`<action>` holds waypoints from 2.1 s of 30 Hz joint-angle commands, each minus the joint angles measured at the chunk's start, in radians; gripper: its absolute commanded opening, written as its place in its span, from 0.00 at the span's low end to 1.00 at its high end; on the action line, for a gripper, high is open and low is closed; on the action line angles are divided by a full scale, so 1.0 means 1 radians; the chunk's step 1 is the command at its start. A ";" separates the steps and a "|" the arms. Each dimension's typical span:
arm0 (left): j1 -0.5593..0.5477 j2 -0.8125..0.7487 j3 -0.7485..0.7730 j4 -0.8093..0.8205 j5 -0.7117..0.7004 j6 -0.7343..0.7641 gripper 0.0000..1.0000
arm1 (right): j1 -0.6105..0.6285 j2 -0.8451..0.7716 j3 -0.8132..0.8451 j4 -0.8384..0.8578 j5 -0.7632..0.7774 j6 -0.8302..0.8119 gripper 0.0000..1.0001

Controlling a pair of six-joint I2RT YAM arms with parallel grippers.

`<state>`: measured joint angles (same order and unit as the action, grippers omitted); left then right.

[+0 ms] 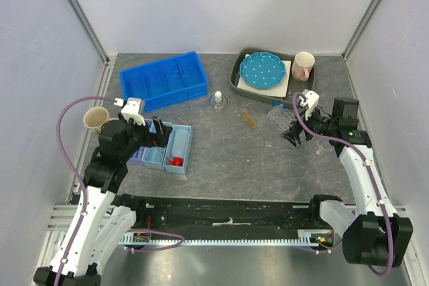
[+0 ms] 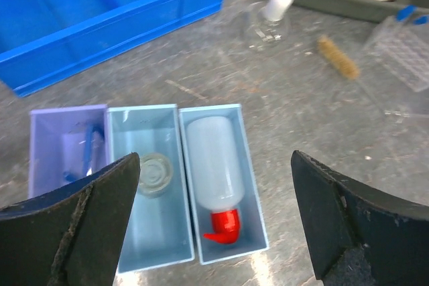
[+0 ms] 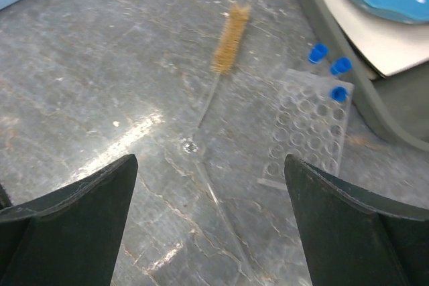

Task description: Organize the chemistry lab equipment

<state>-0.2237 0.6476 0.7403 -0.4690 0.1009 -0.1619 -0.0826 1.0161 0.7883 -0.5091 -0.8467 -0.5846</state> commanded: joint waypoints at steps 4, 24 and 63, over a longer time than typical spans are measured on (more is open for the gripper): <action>0.004 -0.089 -0.093 0.196 0.238 -0.021 1.00 | -0.025 0.004 0.138 -0.005 0.215 0.117 0.98; -0.011 -0.106 -0.137 0.179 0.252 -0.002 0.99 | -0.002 0.127 0.128 -0.415 0.235 -0.486 0.94; -0.017 -0.105 -0.142 0.178 0.209 0.009 0.98 | 0.310 0.483 0.088 -0.074 0.497 -0.451 0.63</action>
<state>-0.2382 0.5446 0.6006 -0.3340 0.3164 -0.1688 0.2207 1.4818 0.8459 -0.6125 -0.3561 -1.0416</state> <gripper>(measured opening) 0.985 0.640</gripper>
